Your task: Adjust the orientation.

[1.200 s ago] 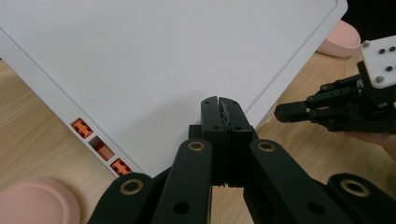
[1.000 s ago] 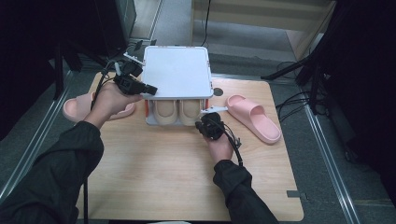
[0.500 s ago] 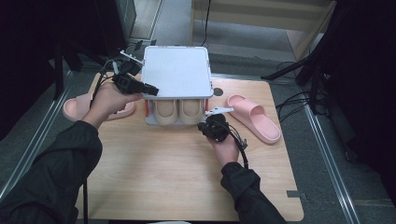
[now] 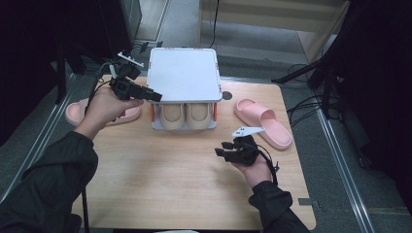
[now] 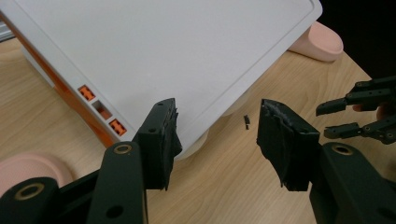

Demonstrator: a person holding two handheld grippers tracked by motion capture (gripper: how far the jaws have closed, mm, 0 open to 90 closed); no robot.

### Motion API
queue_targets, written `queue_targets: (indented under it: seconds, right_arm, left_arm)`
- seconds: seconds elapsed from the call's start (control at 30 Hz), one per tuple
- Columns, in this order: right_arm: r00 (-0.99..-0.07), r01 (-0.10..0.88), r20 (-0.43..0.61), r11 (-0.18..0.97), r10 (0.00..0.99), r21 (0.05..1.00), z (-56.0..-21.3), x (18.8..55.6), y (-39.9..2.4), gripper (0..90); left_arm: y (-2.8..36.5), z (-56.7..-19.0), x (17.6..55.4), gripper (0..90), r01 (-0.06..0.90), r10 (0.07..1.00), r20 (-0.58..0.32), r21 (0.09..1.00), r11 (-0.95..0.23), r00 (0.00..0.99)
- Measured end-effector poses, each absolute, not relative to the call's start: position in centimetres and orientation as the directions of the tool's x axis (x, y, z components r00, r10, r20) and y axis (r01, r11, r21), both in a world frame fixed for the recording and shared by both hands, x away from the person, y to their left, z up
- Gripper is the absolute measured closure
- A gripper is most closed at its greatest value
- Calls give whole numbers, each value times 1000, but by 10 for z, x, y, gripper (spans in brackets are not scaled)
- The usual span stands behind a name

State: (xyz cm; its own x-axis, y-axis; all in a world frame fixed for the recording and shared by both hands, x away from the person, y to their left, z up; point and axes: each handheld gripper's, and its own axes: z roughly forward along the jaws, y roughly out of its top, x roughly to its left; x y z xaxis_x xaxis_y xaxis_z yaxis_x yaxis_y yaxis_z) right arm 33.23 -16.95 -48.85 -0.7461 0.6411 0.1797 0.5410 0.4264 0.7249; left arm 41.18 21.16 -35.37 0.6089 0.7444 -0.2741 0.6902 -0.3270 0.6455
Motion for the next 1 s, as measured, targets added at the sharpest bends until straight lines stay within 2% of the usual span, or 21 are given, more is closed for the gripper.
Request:
queue_targets:
  seconds: [0.2, 0.43, 0.7, 0.77, 1.0]
  right_arm:
    - [-763, 520, 149, 459, 629, 721, -487, 322, -172, 558]
    - [-756, 515, 153, 434, 636, 739, -480, 316, -179, 553]
    - [-751, 512, 146, 429, 644, 744, -478, 317, -183, 554]
    - [-749, 515, 153, 421, 645, 747, -478, 319, -183, 563]
    - [-751, 521, 167, 418, 639, 745, -477, 323, -181, 566]
  left_arm:
    - [225, -348, 402, 462, 708, 760, -288, 639, -300, 582]
    - [249, -345, 390, 461, 706, 786, -275, 656, -267, 553]
    - [280, -358, 383, 486, 730, 825, -275, 646, -221, 494]
    - [286, -365, 384, 559, 740, 836, -277, 639, -208, 474]
    - [305, -404, 391, 781, 751, 895, -192, 629, -204, 403]
